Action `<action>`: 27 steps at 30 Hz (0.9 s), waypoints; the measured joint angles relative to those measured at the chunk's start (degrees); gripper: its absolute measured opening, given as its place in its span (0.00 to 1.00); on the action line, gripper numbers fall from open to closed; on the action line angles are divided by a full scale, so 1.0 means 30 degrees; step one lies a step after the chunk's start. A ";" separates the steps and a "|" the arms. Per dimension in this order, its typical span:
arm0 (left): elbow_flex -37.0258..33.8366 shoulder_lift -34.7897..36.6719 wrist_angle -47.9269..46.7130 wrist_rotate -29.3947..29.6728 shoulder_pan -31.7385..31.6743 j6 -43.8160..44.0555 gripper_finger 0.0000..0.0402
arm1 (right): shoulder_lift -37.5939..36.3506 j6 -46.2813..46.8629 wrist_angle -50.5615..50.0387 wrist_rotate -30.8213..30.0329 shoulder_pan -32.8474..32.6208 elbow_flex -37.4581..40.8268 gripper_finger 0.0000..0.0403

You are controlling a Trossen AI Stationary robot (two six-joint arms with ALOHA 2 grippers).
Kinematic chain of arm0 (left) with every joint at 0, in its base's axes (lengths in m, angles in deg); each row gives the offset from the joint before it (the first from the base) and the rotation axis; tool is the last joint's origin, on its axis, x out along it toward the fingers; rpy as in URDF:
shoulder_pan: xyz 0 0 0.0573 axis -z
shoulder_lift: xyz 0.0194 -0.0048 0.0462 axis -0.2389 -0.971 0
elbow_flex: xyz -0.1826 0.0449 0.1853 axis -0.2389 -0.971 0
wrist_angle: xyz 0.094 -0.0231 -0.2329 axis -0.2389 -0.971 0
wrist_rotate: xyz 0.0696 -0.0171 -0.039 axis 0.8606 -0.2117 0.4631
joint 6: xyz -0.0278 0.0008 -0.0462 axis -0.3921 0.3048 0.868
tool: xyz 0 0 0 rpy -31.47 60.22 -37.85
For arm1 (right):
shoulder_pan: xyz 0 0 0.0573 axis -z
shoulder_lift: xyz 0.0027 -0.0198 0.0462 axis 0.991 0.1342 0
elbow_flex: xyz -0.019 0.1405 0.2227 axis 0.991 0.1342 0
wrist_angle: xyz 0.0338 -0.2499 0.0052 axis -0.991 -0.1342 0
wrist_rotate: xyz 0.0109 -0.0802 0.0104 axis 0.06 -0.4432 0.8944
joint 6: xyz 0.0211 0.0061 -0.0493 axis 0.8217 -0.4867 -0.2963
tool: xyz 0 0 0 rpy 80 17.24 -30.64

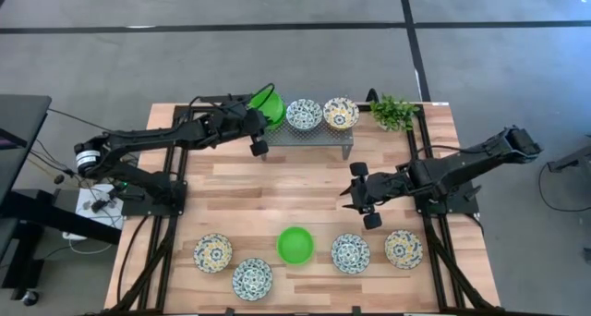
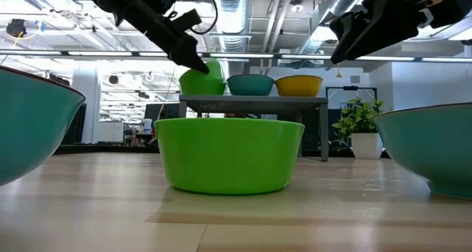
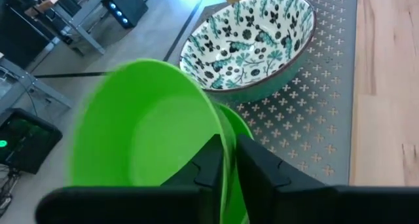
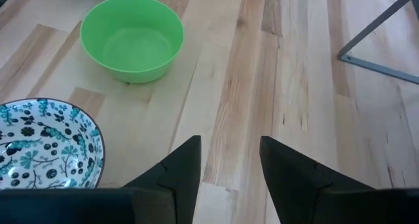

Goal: Pick & Place Mini bowls
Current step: Stack the right green bowl on top of the green bowl on the shelf

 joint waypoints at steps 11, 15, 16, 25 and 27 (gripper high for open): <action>0.0000 0.0007 0.0233 0.0036 0.0047 -0.0037 0.28 | 0.0000 0.0000 0.0007 0.0000 0.0000 0.0000 0.37; 0.0000 0.0007 0.0233 0.0043 0.0219 -0.1456 0.25 | 0.0000 0.0000 0.0000 0.0000 0.0000 0.0000 0.37; 0.0000 0.0007 0.0233 0.0047 0.0308 -0.1780 0.23 | 0.0000 0.0000 0.0000 0.0000 0.0006 0.0000 0.37; 0.0000 0.0015 0.0240 -0.0008 0.0834 -0.2010 0.02 | 0.0000 0.0007 0.0000 0.0000 0.0002 0.0000 0.37; 0.0000 0.0015 0.0240 0.0000 0.0834 -0.2010 0.02 | 0.0000 0.0006 0.0000 0.0000 0.0004 0.0000 0.37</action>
